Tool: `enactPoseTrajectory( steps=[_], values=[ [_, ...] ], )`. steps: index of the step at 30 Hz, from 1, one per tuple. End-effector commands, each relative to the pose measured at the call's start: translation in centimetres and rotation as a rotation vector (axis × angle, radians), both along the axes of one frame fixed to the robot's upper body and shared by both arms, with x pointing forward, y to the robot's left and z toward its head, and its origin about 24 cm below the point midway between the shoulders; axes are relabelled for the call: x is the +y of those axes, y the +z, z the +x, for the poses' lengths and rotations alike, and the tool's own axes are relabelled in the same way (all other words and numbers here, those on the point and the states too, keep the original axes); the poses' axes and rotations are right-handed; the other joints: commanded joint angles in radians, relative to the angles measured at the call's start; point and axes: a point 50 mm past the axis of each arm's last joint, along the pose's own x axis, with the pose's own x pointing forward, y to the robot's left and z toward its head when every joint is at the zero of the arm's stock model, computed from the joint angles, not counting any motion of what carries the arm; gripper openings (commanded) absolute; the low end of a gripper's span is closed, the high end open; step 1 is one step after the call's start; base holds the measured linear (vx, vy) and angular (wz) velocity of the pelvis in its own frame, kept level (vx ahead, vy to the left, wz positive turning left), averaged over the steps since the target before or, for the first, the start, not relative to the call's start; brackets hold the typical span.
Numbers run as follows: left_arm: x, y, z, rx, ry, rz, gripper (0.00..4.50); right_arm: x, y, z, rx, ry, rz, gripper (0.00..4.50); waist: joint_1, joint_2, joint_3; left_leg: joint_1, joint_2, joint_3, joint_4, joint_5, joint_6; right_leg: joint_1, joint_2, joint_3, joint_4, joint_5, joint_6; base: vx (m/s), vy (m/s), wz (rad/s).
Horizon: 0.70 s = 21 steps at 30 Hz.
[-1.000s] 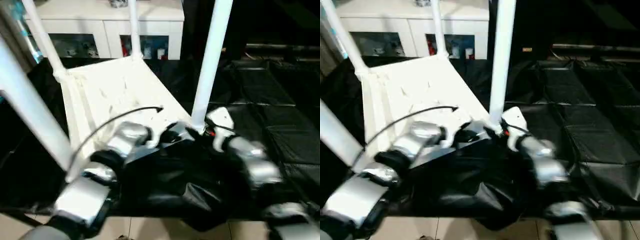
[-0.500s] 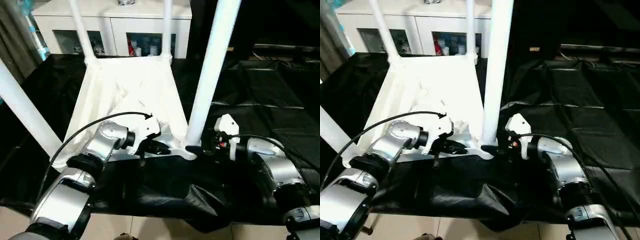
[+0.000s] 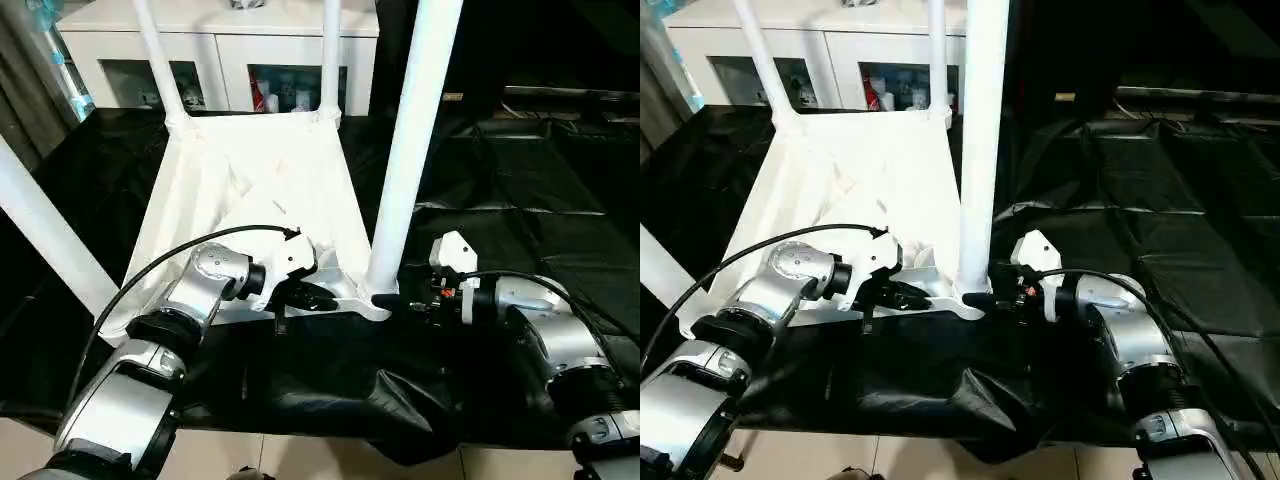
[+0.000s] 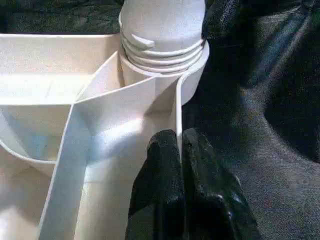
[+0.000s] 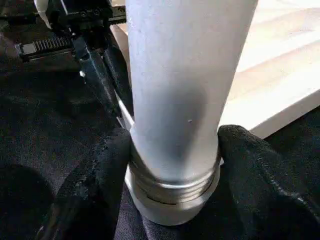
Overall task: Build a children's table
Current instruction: Rotate leg to tighten
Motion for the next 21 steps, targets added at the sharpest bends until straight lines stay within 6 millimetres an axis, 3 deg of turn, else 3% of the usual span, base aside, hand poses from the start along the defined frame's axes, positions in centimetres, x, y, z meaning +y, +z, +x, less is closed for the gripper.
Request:
enactPoseTrajectory(
  steps=[1, 4, 6, 9, 12, 13, 15, 16, 21],
  values=[
    [-0.6, -0.4, -0.2, 0.005, -0.004, -0.001, 0.00, 0.2, -0.7, -0.4, 0.025, -0.010, 0.011, 2.56, 0.001, -0.011, -0.062, 0.024, 0.039, -0.014, -0.072, -0.263, 0.058, 0.042, -0.045, 0.024, -0.064, -0.183, -0.259, 0.000, 0.000, 0.00],
    [-1.4, -0.7, -0.1, -0.006, 0.042, -0.003, 0.00, 0.2, -1.3, -0.2, 0.025, -0.116, 0.030, 2.54, -0.001, -0.009, -0.059, 0.025, 0.040, -0.014, -0.074, -0.287, 0.051, 0.040, -0.046, 0.025, -0.069, -0.215, -0.253, 0.000, 0.000, 0.00],
    [-1.8, -0.9, 0.0, -0.009, 0.060, -0.008, 0.00, 0.2, -1.6, 0.1, 0.024, -0.193, 0.036, 2.50, -0.004, -0.010, -0.056, 0.028, 0.038, -0.016, -0.077, -0.328, 0.035, 0.037, -0.047, 0.025, -0.075, -0.282, -0.237, 0.000, 0.000, 0.00],
    [-3.9, -1.4, 0.2, -0.022, 0.139, -0.011, 0.00, 0.8, -3.0, 0.8, 0.050, -0.419, 0.051, 2.23, -0.019, -0.008, -0.051, 0.034, 0.034, -0.025, -0.084, -0.402, -0.008, 0.029, -0.048, 0.026, -0.090, -0.424, -0.190, 0.000, 0.000, 0.00],
    [-4.9, -1.6, 0.3, -0.029, 0.181, -0.013, 0.00, 1.4, -3.4, 1.0, 0.072, -0.489, 0.077, 2.18, -0.030, -0.010, -0.050, 0.039, 0.031, -0.029, -0.084, -0.441, -0.016, 0.023, -0.049, 0.024, -0.101, -0.496, -0.159, 0.000, 0.000, 0.00],
    [-5.8, -1.5, 0.4, -0.033, 0.211, -0.019, 0.00, 2.1, -3.6, 1.3, 0.080, -0.542, 0.089, 2.15, -0.036, -0.005, -0.049, 0.036, 0.031, -0.030, -0.086, -0.447, -0.014, 0.021, -0.047, 0.025, -0.104, -0.500, -0.151, 0.000, 0.000, 0.00],
    [-7.1, -1.4, 0.6, -0.037, 0.250, -0.028, 0.00, 3.3, -3.7, 1.7, 0.080, -0.597, 0.101, 2.13, -0.040, -0.006, -0.050, 0.036, 0.028, -0.031, -0.085, -0.454, -0.015, 0.020, -0.046, 0.022, -0.105, -0.506, -0.146, 0.000, 0.000, 0.00],
    [-7.7, -1.4, 0.6, -0.043, 0.272, -0.031, 0.00, 4.2, -3.6, 1.9, 0.075, -0.604, 0.104, 2.12, -0.043, -0.001, -0.050, 0.037, 0.026, -0.031, -0.085, -0.461, -0.017, 0.018, -0.046, 0.022, -0.108, -0.512, -0.139, 0.000, 0.000, 0.00],
    [-9.0, -1.1, 0.8, -0.081, 0.305, -0.024, 0.00, 7.2, -3.2, 2.0, 0.018, -0.543, 0.072, 2.11, -0.050, 0.002, -0.054, 0.031, 0.027, -0.033, -0.091, -0.441, -0.005, 0.025, -0.044, 0.019, -0.109, -0.450, -0.140, 0.000, 0.000, 0.00]
  ],
)
